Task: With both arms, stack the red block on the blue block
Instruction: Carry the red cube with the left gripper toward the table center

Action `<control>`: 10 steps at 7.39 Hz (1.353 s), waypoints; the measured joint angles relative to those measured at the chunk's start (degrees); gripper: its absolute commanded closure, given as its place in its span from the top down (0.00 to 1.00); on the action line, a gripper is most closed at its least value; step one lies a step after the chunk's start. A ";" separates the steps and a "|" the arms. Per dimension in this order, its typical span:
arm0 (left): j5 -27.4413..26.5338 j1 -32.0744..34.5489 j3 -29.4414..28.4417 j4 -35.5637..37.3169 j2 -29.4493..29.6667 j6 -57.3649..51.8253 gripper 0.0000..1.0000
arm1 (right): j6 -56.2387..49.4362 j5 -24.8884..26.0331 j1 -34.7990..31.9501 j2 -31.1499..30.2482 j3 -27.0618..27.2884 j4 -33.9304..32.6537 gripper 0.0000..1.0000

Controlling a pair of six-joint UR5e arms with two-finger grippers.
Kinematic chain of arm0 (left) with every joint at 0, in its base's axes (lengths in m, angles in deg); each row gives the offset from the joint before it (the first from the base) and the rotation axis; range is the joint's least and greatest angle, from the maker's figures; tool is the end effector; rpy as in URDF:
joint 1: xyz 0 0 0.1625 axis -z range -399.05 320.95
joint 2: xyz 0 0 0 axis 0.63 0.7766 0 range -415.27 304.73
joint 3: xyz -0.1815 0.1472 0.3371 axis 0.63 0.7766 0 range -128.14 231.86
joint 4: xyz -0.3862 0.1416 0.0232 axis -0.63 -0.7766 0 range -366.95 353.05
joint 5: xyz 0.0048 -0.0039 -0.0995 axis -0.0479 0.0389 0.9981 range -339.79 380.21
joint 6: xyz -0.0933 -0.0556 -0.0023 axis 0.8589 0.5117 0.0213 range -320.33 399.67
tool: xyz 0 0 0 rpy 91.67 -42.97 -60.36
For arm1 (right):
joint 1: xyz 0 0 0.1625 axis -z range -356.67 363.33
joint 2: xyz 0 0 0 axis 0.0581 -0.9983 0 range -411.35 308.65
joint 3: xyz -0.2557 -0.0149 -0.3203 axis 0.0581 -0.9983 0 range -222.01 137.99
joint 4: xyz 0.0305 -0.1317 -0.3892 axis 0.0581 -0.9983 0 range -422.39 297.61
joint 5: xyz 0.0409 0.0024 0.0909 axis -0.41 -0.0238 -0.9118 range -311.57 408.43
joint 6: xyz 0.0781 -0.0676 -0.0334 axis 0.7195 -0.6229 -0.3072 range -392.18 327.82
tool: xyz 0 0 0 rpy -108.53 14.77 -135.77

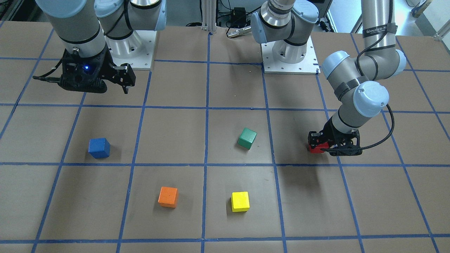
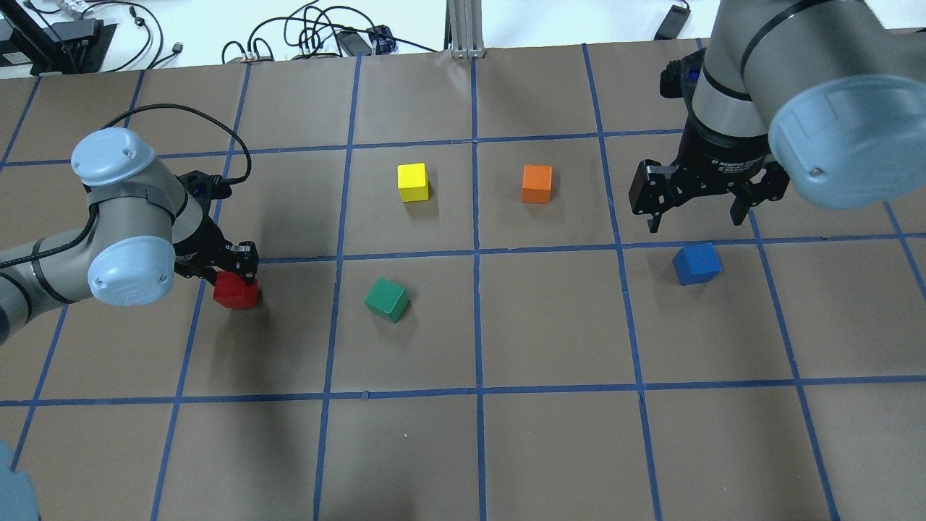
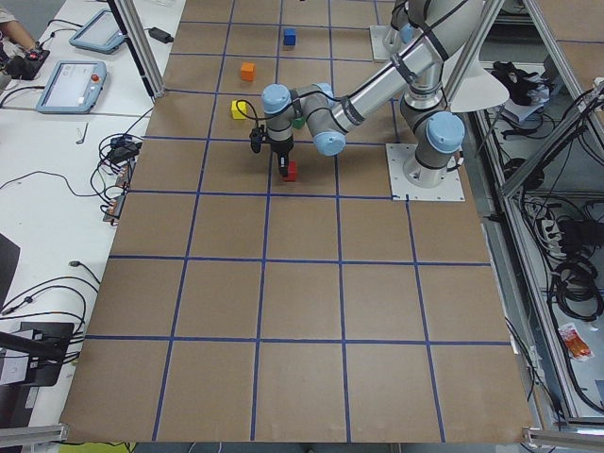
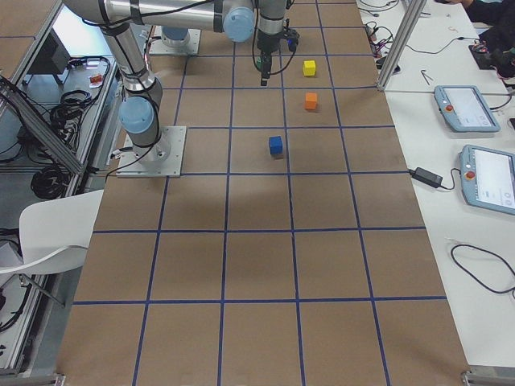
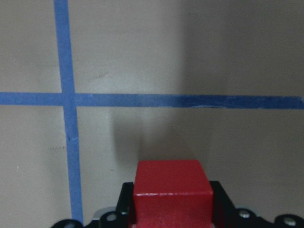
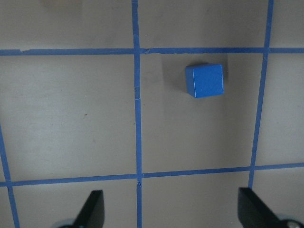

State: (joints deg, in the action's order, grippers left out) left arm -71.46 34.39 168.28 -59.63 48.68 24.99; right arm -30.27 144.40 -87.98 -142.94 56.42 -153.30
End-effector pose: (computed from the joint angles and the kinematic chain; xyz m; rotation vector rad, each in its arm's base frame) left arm 0.0147 -0.5064 0.1944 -0.0503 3.1262 0.0925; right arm 0.1325 -0.4608 0.4084 -0.0075 -3.0306 -0.1526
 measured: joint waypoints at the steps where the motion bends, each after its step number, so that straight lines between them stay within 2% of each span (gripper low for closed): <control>1: 0.64 1.81 -2.12 -3.42 -1.10 2.00 0.00 | -0.03 0.00 0.00 -0.23 0.18 0.01 1.00; 3: 1.28 9.71 -8.08 -9.02 -1.86 10.16 0.00 | -0.16 -0.53 -0.21 -0.11 0.36 -0.80 1.00; 5: 2.37 19.90 -12.76 -10.20 -0.25 21.34 0.00 | -0.16 -0.59 -0.35 0.47 0.57 -0.90 1.00; 7: 4.76 28.20 -15.76 -7.32 3.42 33.50 0.00 | 0.33 -0.73 -0.43 1.08 0.40 -1.07 1.00; 10: 5.50 34.90 -19.13 -0.71 10.69 42.98 0.00 | 0.23 -0.42 -0.09 0.21 -0.09 -0.44 1.00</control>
State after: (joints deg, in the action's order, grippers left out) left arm -65.96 69.30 149.14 -60.35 59.37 67.97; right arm -30.04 143.98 -88.07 -142.73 56.33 -153.74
